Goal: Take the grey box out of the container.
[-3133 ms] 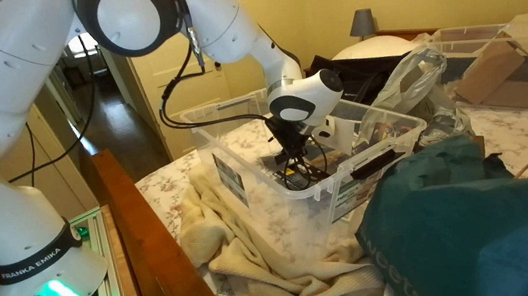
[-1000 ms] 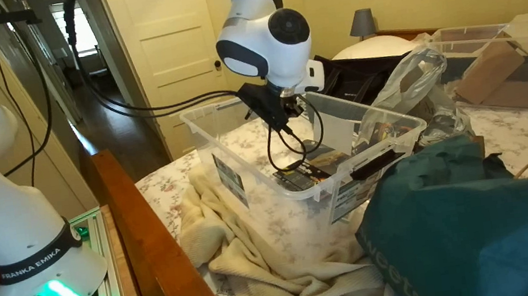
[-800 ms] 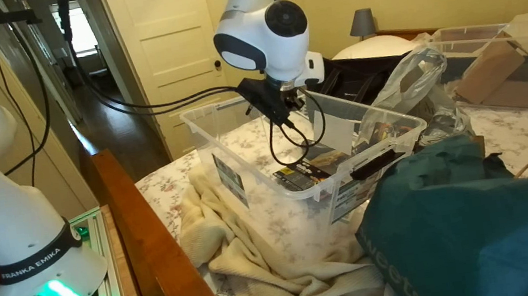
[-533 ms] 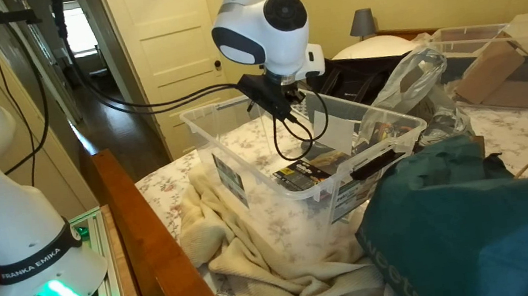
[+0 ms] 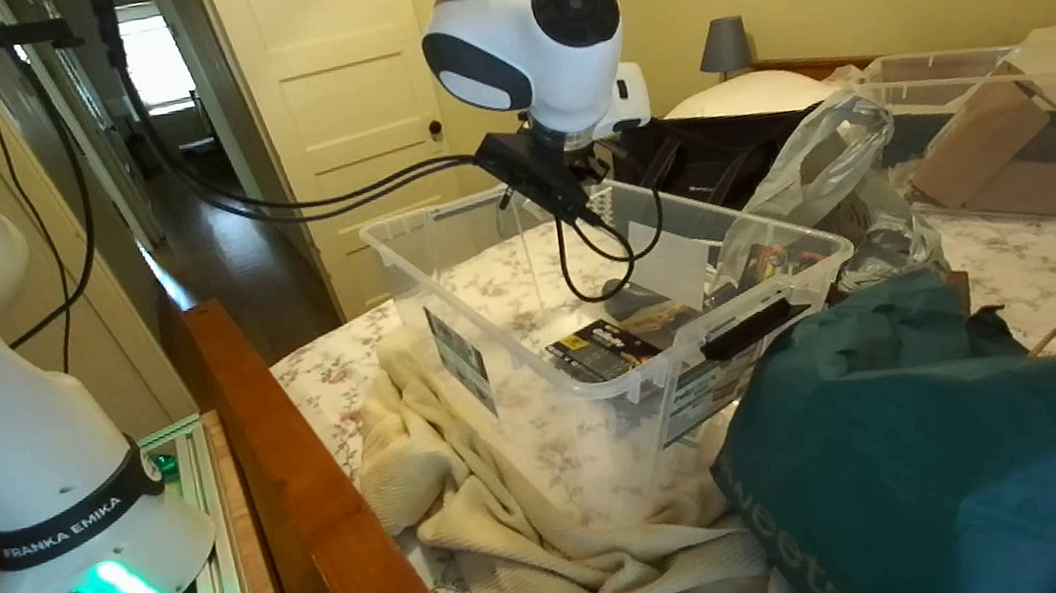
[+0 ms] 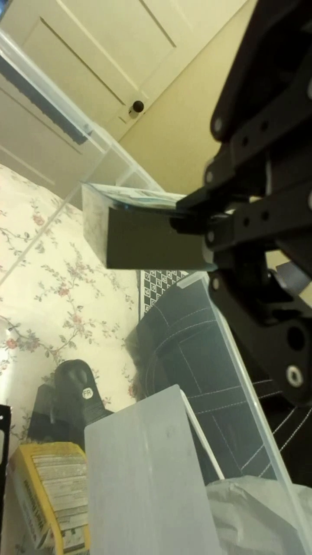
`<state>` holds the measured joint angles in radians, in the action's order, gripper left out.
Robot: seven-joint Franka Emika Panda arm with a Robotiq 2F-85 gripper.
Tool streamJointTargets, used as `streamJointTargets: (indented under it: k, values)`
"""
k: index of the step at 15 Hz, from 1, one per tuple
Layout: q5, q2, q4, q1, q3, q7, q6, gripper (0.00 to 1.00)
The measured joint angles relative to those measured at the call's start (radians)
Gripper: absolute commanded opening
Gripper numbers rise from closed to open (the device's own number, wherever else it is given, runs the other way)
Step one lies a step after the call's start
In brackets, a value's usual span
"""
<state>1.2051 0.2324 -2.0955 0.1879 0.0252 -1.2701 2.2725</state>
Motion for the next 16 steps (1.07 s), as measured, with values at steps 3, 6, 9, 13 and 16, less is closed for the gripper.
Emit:
streamJointTargets:
  k: [3, 6, 9, 13, 16]
  values:
    - [0.009, 0.001, 0.032, -0.005, -0.006, -0.001, -0.042, 0.07]
    - [0.009, 0.002, 0.033, -0.014, -0.018, 0.000, -0.045, 0.07]
    - [0.009, 0.003, 0.032, -0.017, -0.023, 0.000, -0.045, 0.07]
    - [0.009, 0.003, 0.032, -0.020, -0.024, 0.000, -0.045, 0.02]
    - [0.009, 0.003, 0.034, -0.021, -0.034, 0.007, -0.045, 0.02]
